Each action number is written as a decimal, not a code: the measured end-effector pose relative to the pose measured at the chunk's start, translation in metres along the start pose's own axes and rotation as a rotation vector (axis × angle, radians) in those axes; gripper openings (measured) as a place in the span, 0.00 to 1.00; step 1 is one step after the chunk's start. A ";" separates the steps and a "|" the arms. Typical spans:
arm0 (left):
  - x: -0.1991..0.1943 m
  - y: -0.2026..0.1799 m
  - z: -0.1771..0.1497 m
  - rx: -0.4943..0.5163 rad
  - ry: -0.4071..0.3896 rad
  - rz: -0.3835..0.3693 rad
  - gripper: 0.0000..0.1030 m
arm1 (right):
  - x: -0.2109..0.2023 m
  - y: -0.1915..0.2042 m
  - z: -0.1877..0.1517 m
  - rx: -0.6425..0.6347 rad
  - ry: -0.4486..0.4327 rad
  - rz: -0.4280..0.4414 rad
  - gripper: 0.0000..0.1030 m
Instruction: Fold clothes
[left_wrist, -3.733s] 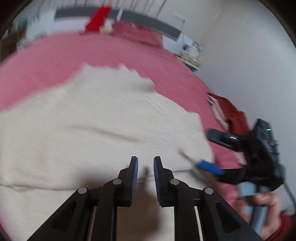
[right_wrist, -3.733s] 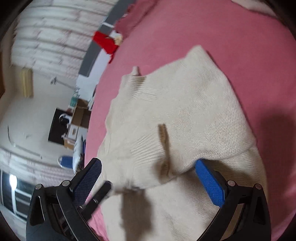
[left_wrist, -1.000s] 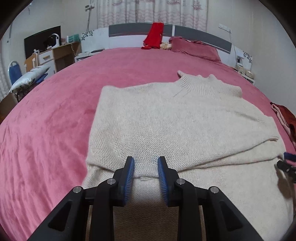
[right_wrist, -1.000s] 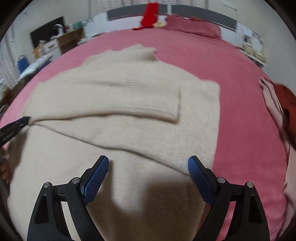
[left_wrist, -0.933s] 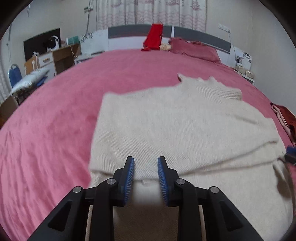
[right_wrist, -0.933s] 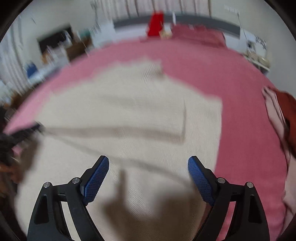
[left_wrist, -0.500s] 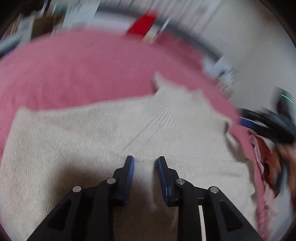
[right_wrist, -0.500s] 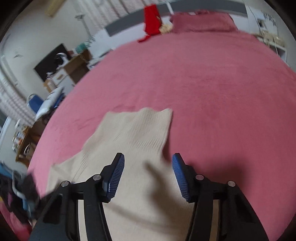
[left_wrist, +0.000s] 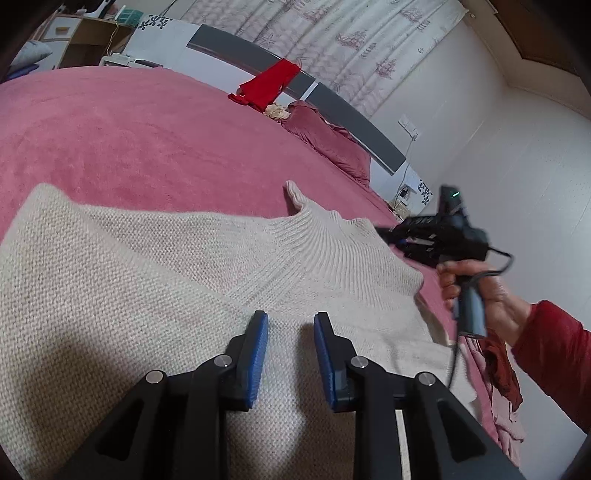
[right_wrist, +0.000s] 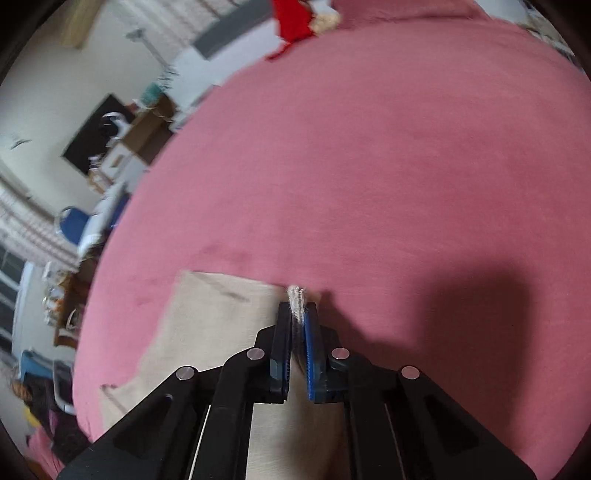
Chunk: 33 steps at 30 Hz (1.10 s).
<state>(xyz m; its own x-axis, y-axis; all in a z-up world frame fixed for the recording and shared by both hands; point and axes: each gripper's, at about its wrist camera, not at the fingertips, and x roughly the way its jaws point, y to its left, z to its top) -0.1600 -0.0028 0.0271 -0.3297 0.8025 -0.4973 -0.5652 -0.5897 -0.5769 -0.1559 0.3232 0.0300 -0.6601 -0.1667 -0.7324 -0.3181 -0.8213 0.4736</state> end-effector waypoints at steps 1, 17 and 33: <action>0.001 0.001 0.000 -0.001 0.001 0.000 0.24 | -0.010 0.012 -0.001 -0.022 -0.023 0.031 0.07; -0.094 0.002 -0.019 -0.037 -0.057 0.227 0.24 | -0.130 0.066 -0.260 -0.362 0.093 0.053 0.10; -0.021 -0.071 -0.017 0.232 0.144 0.278 0.24 | -0.110 0.049 -0.264 0.075 0.062 0.131 0.36</action>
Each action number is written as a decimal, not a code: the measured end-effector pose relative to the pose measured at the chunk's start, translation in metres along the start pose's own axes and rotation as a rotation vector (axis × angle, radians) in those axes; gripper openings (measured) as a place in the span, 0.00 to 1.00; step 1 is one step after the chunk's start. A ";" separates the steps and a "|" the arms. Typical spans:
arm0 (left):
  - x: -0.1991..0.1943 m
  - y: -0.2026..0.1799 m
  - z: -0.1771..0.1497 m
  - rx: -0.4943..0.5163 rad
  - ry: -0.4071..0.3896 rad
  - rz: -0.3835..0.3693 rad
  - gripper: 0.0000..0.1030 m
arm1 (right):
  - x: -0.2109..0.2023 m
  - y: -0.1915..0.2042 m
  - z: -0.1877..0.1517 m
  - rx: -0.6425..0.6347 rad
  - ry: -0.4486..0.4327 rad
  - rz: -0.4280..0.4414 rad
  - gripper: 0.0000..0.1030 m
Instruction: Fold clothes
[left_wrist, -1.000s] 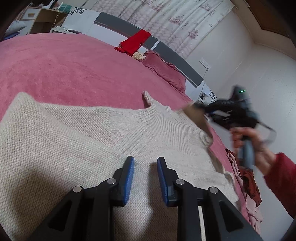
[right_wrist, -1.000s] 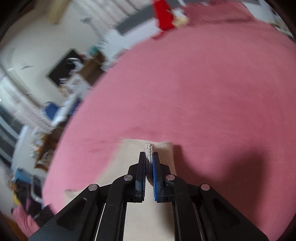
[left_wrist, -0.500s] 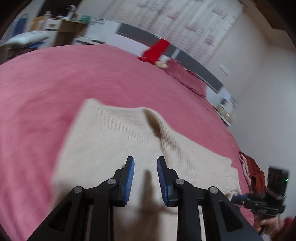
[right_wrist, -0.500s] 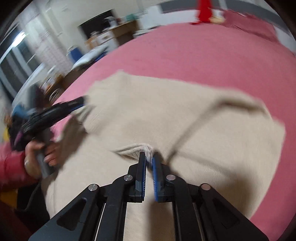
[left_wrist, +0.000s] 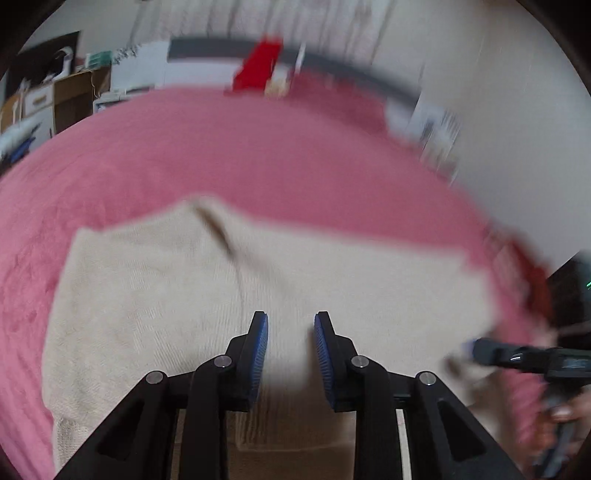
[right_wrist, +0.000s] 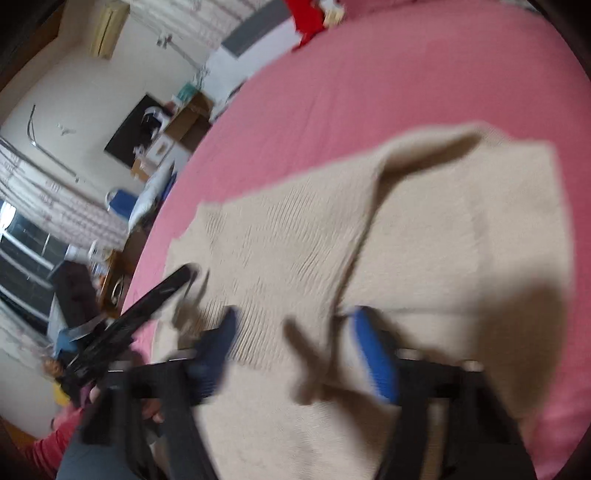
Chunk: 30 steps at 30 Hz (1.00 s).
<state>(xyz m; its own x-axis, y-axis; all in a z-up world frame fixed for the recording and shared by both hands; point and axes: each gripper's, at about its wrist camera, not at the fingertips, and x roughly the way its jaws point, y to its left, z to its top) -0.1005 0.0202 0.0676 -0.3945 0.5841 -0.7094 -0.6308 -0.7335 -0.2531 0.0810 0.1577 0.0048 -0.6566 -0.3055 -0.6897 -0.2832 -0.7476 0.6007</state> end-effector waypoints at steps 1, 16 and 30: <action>-0.001 0.000 -0.003 -0.005 0.003 0.002 0.24 | 0.008 0.007 -0.004 -0.033 0.032 -0.011 0.29; 0.014 -0.013 -0.001 0.065 -0.006 0.055 0.25 | -0.039 0.005 -0.002 -0.190 -0.077 -0.226 0.17; 0.074 0.028 0.026 0.027 -0.044 0.036 0.28 | 0.061 0.020 0.050 -0.411 -0.180 -0.423 0.63</action>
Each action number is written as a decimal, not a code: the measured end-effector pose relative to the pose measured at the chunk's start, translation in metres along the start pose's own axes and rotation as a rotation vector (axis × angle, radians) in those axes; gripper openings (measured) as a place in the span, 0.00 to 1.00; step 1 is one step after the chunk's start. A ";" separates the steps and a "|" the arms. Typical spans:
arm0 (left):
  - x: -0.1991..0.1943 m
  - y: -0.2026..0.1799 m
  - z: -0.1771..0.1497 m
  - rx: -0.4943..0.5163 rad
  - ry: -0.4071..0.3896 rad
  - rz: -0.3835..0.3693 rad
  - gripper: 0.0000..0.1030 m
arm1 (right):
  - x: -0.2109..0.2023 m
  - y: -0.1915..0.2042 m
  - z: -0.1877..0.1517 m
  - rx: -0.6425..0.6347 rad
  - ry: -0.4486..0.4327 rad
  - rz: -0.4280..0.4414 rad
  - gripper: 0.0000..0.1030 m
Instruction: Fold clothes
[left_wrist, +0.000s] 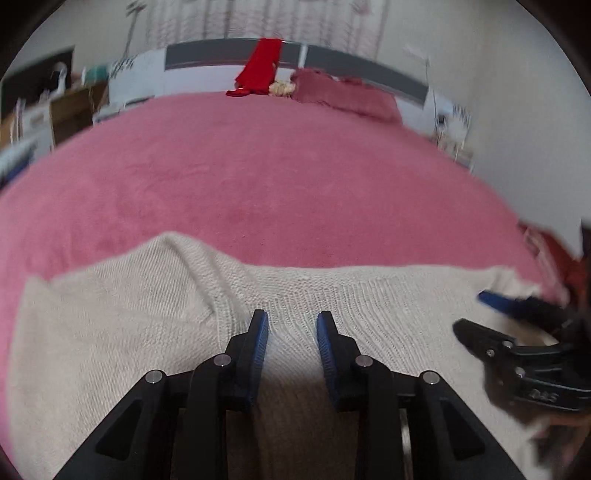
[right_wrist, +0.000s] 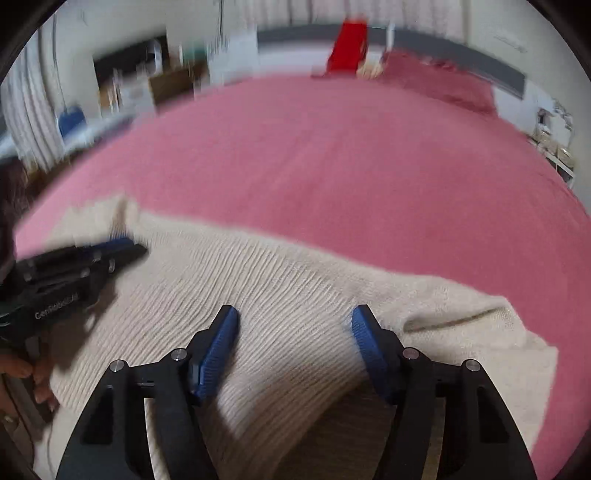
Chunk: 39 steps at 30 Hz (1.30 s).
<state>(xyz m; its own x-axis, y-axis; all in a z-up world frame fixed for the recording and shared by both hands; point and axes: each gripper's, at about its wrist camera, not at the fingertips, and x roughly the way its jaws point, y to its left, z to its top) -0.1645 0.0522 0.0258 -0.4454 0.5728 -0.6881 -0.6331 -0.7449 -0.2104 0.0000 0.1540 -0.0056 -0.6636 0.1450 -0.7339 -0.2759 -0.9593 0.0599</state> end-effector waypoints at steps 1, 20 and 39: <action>-0.002 0.005 -0.001 -0.017 0.002 -0.023 0.27 | -0.001 -0.001 0.000 0.003 -0.013 0.005 0.63; -0.153 0.076 -0.107 -0.183 0.103 0.054 0.25 | -0.085 0.006 -0.057 0.152 0.118 -0.007 0.79; -0.240 0.021 -0.199 0.143 0.144 0.109 0.28 | -0.203 0.051 -0.202 0.291 0.078 0.015 0.80</action>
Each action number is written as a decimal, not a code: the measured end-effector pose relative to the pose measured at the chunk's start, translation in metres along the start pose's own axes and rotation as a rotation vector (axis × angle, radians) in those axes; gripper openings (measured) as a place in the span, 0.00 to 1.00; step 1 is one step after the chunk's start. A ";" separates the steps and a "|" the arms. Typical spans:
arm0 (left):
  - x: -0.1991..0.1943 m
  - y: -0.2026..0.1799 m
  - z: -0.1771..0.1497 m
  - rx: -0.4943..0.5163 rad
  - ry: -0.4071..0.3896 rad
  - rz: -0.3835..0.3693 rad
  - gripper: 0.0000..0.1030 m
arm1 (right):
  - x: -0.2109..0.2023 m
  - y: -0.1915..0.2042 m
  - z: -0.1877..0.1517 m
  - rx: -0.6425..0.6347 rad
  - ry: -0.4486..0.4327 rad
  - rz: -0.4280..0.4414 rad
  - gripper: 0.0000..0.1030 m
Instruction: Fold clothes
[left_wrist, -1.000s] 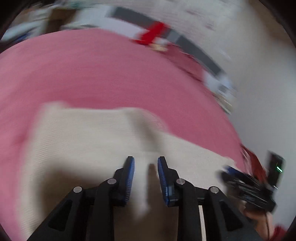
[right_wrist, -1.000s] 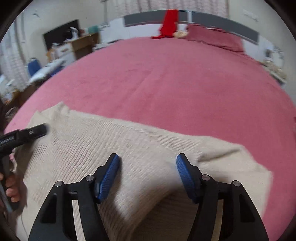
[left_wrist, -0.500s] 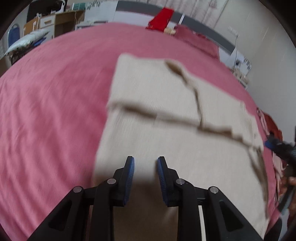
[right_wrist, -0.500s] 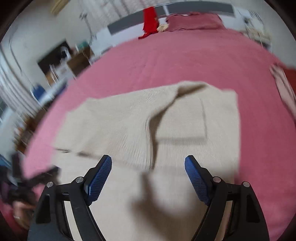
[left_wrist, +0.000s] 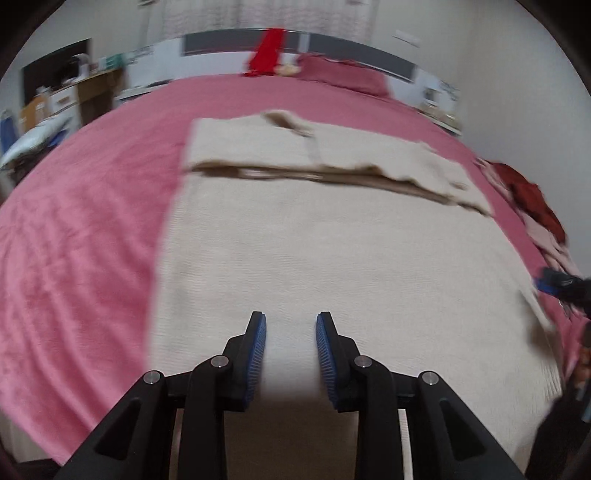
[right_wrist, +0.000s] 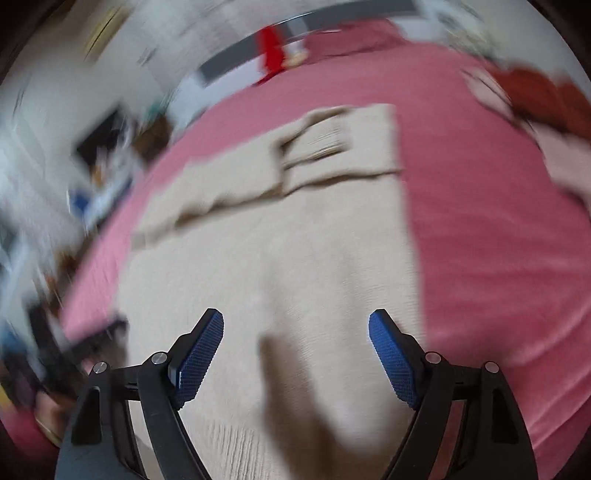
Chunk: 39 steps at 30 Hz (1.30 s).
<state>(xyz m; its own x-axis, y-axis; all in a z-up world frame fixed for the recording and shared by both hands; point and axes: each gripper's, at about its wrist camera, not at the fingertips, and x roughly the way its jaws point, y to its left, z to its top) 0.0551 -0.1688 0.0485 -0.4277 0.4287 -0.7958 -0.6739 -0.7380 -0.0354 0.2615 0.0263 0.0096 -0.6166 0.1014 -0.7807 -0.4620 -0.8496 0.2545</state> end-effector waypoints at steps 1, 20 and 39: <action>0.000 -0.003 -0.002 0.037 0.015 0.011 0.28 | 0.012 0.024 -0.003 -0.096 0.049 -0.062 0.80; -0.007 -0.045 0.022 0.098 0.024 0.059 0.30 | -0.027 0.040 0.016 -0.075 0.011 -0.099 0.85; 0.015 -0.046 -0.005 -0.053 0.021 0.144 0.35 | 0.027 0.047 -0.042 -0.049 0.095 -0.267 0.97</action>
<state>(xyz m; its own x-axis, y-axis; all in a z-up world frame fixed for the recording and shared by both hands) 0.0827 -0.1308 0.0351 -0.5047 0.3059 -0.8072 -0.5737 -0.8176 0.0489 0.2496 -0.0325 -0.0234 -0.4141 0.2777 -0.8668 -0.5670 -0.8237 0.0070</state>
